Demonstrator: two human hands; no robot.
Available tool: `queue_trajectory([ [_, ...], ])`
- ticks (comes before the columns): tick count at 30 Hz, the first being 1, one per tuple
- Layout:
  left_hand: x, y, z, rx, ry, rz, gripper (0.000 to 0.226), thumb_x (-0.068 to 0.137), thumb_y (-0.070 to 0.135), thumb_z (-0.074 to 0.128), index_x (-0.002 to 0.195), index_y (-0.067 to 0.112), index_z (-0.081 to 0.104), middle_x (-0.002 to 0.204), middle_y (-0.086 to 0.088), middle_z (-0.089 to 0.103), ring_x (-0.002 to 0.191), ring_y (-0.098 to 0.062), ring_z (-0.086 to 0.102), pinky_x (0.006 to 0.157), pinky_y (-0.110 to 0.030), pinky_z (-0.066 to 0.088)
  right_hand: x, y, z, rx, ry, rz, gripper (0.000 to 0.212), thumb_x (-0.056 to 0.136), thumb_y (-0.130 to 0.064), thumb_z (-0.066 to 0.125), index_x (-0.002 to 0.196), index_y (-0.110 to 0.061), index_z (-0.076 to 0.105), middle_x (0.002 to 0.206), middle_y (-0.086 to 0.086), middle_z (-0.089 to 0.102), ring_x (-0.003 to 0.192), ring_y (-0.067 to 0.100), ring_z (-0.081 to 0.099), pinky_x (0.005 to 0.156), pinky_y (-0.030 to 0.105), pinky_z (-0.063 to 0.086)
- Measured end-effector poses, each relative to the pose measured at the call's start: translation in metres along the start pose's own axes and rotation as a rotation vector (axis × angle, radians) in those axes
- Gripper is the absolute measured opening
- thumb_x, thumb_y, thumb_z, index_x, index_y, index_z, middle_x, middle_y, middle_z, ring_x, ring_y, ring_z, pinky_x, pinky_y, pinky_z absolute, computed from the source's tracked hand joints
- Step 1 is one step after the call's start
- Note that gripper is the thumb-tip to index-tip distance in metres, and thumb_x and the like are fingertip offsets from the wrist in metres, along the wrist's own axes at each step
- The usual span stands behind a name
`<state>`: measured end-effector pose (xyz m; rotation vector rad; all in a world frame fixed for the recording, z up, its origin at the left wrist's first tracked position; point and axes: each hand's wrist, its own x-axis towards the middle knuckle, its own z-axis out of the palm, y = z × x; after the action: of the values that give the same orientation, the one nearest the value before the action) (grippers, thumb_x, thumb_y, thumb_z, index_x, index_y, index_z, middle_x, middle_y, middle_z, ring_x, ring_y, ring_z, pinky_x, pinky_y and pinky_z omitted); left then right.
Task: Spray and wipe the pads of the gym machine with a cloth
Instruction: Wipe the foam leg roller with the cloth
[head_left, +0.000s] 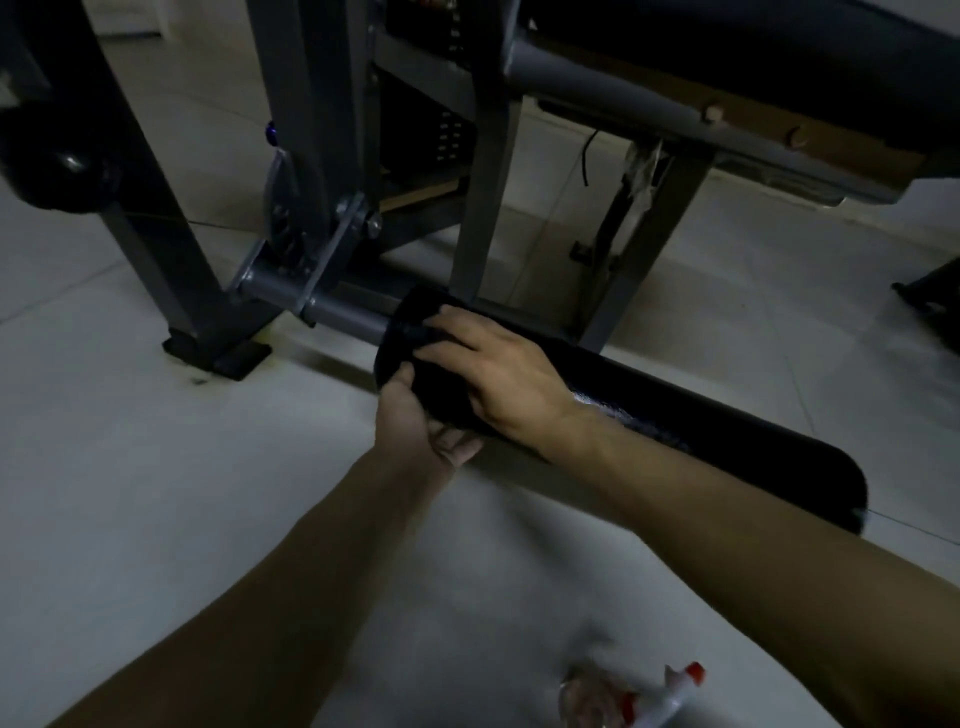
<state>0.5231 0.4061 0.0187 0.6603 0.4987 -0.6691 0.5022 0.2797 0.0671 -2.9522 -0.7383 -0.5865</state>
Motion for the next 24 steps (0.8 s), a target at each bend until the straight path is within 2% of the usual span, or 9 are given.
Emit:
queue_trajectory([
  [2, -0.002, -0.006, 0.006, 0.102, 0.071, 0.042, 0.062, 0.093, 0.060, 0.056, 0.139, 0.019, 0.056, 0.135, -0.012, 0.063, 0.124, -0.038, 0.059, 0.105, -0.054, 0.045, -0.040, 0.015, -0.014, -0.056, 0.007, 0.002, 0.041, 0.092, -0.006, 0.060, 0.131, -0.013, 0.067, 0.147, 0.014, 0.056, 0.142, 0.032, 0.047, 0.105, 0.043, 0.053],
  [5, -0.004, -0.017, 0.012, 0.173, 0.176, 0.107, 0.057, 0.094, 0.052, 0.059, 0.138, 0.016, 0.057, 0.135, -0.009, 0.064, 0.130, -0.034, 0.057, 0.106, -0.050, 0.047, -0.105, 0.035, -0.034, -0.107, 0.017, 0.018, 0.041, 0.105, -0.010, 0.037, 0.131, -0.011, 0.068, 0.147, 0.017, 0.056, 0.143, 0.033, 0.047, 0.109, 0.043, 0.049],
  [6, -0.005, -0.021, 0.013, 0.188, 0.201, 0.125, 0.057, 0.091, 0.052, 0.060, 0.136, 0.017, 0.057, 0.133, -0.010, 0.065, 0.124, -0.031, 0.061, 0.103, -0.049, 0.049, -0.128, 0.042, -0.041, -0.113, 0.013, 0.021, 0.043, 0.107, -0.012, 0.033, 0.130, -0.010, 0.069, 0.147, 0.017, 0.056, 0.144, 0.033, 0.047, 0.109, 0.045, 0.049],
  [9, -0.010, -0.040, 0.021, 0.212, 0.211, 0.157, 0.054, 0.085, 0.054, 0.065, 0.128, 0.022, 0.060, 0.120, -0.007, 0.066, 0.101, -0.025, 0.062, 0.094, -0.049, 0.052, -0.197, 0.058, -0.061, -0.146, -0.007, 0.043, 0.039, 0.108, -0.012, 0.038, 0.130, -0.010, 0.070, 0.148, 0.018, 0.056, 0.148, 0.033, 0.042, 0.111, 0.047, 0.048],
  [12, -0.014, -0.069, 0.036, 0.248, 0.168, 0.087, 0.049, 0.082, 0.063, 0.064, 0.115, 0.026, 0.063, 0.119, -0.005, 0.065, 0.109, -0.028, 0.063, 0.095, -0.051, 0.053, -0.262, 0.071, -0.080, -0.202, -0.021, 0.101, 0.041, 0.100, -0.001, 0.042, 0.130, -0.008, 0.070, 0.150, 0.019, 0.054, 0.149, 0.035, 0.039, 0.112, 0.048, 0.047],
  [16, -0.011, -0.088, 0.054, 0.253, 0.211, 0.137, 0.074, 0.072, 0.071, 0.065, 0.129, 0.025, 0.059, 0.114, -0.002, 0.065, 0.091, -0.024, 0.066, 0.069, -0.038, 0.057, -0.336, 0.079, -0.107, -0.271, -0.029, 0.240, 0.057, 0.081, 0.017, 0.054, 0.128, -0.009, 0.071, 0.150, 0.015, 0.054, 0.150, 0.031, 0.038, 0.110, 0.037, 0.045],
  [18, -0.007, -0.087, 0.058, 0.228, 0.238, 0.153, 0.081, 0.065, 0.072, 0.065, 0.132, 0.028, 0.056, 0.121, -0.003, 0.066, 0.096, -0.027, 0.068, 0.070, -0.041, 0.057, -0.361, 0.078, -0.119, -0.281, -0.048, 0.319, 0.063, 0.076, 0.022, 0.061, 0.129, -0.011, 0.069, 0.154, 0.011, 0.050, 0.152, 0.028, 0.036, 0.106, 0.037, 0.049],
  [21, -0.011, -0.085, 0.061, 0.221, 0.266, 0.170, 0.081, 0.063, 0.071, 0.066, 0.132, 0.029, 0.055, 0.122, -0.004, 0.066, 0.097, -0.029, 0.068, 0.073, -0.045, 0.058, -0.357, 0.076, -0.119, -0.257, -0.023, 0.365, 0.074, 0.072, 0.023, 0.066, 0.136, -0.015, 0.064, 0.158, 0.008, 0.047, 0.151, 0.027, 0.037, 0.100, 0.040, 0.055],
  [24, -0.012, -0.080, 0.060, 0.225, 0.250, 0.147, 0.079, 0.066, 0.065, 0.069, 0.133, 0.027, 0.054, 0.121, -0.005, 0.066, 0.097, -0.030, 0.068, 0.066, -0.041, 0.054, -0.304, 0.067, -0.103, -0.216, -0.045, 0.348, 0.096, 0.066, 0.019, 0.062, 0.151, -0.022, 0.047, 0.157, 0.011, 0.047, 0.147, 0.030, 0.042, 0.100, 0.037, 0.052],
])
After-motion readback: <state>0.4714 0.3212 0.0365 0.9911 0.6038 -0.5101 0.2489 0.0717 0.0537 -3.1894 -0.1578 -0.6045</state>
